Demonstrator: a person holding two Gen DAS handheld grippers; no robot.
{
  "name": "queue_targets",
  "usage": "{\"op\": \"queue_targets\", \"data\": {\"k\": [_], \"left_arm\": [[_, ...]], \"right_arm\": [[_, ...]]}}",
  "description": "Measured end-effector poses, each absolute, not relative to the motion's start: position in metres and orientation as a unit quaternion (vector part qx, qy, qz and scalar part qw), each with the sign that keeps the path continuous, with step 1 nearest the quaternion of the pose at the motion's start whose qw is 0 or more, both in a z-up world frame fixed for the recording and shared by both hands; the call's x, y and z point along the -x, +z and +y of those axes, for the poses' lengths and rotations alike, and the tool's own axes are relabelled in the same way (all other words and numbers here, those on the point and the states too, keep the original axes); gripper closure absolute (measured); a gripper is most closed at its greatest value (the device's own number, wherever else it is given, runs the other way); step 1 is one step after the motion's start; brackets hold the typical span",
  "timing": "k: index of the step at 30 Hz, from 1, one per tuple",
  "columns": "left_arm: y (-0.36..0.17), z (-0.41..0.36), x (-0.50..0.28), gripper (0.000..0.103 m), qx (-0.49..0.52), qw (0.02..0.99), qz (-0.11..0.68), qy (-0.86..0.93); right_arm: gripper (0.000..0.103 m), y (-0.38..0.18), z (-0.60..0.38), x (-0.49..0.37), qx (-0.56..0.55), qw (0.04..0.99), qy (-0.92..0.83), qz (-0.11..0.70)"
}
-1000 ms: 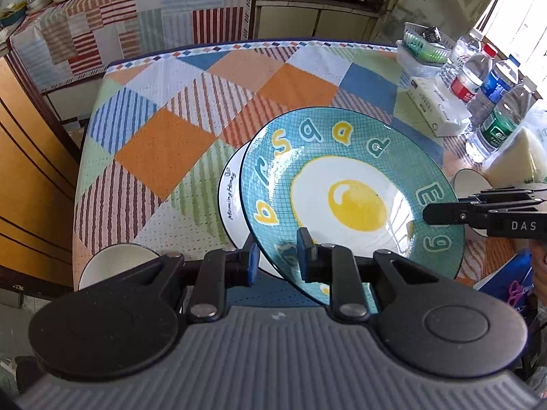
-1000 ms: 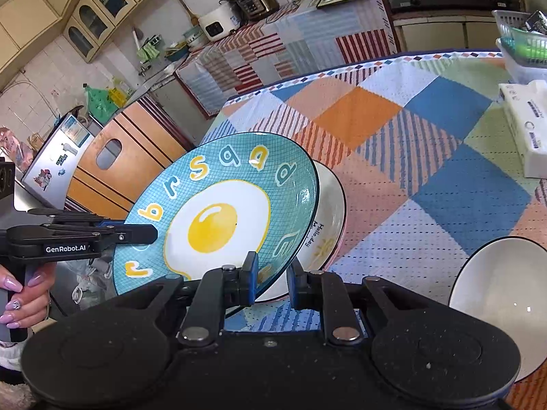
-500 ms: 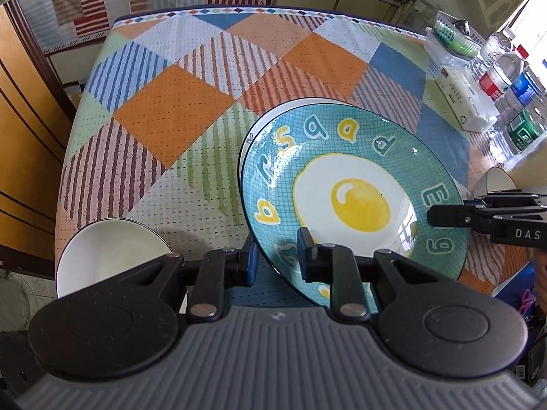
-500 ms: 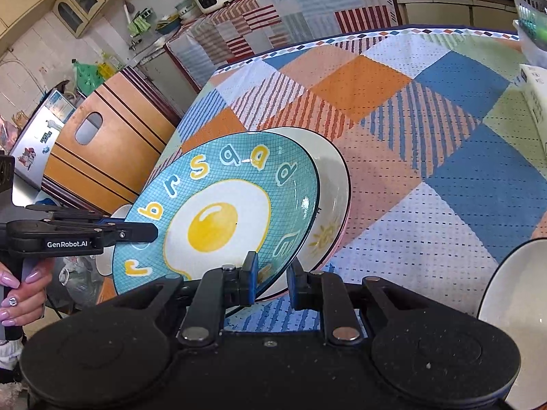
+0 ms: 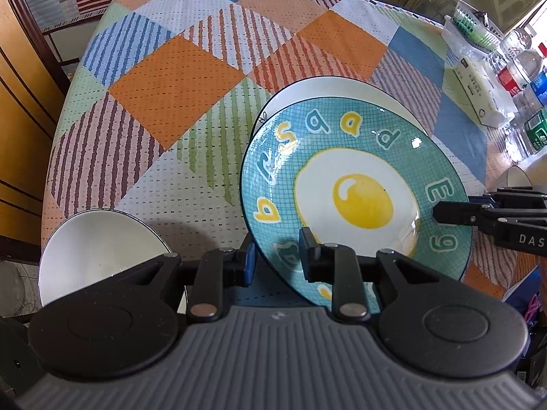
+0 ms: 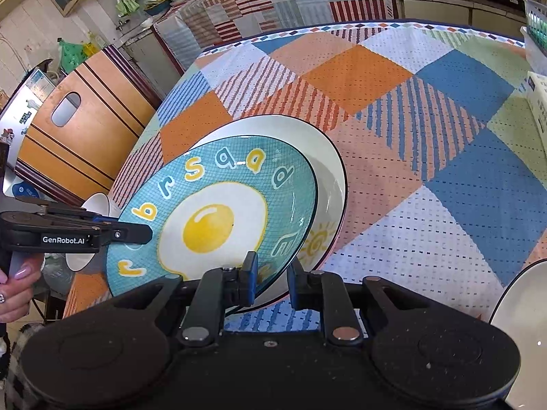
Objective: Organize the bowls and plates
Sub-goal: 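Lower the blue egg plate onto the white plate, open both tools and withdraw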
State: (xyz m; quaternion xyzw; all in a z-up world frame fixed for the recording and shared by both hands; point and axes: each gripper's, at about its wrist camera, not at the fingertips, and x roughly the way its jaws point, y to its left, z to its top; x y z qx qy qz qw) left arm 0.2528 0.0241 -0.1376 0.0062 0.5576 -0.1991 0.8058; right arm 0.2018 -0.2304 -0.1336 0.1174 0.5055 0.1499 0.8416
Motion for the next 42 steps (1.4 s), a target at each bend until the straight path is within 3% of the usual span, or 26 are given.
{"op": "queue_targets", "data": {"k": [12,25,42], "left_arm": [[-0.143,0.013,-0.257,0.075,-0.019,0.802,0.564,-0.197],[-0.145,-0.004,-0.257,0.073,-0.043,0.798,0.572,-0.183],[-0.08,-0.006,-0.19,0.071,-0.084,0.822,0.53,-0.193]], "right_arm": [[0.078,-0.128,-0.216,-0.201,-0.05,0.859,0.113,0.496],[0.067,-0.129,-0.209,-0.202,-0.014,0.876,0.072,0.476],[0.063,-0.091,-0.208,-0.163,-0.021,0.892,0.069,0.446]]}}
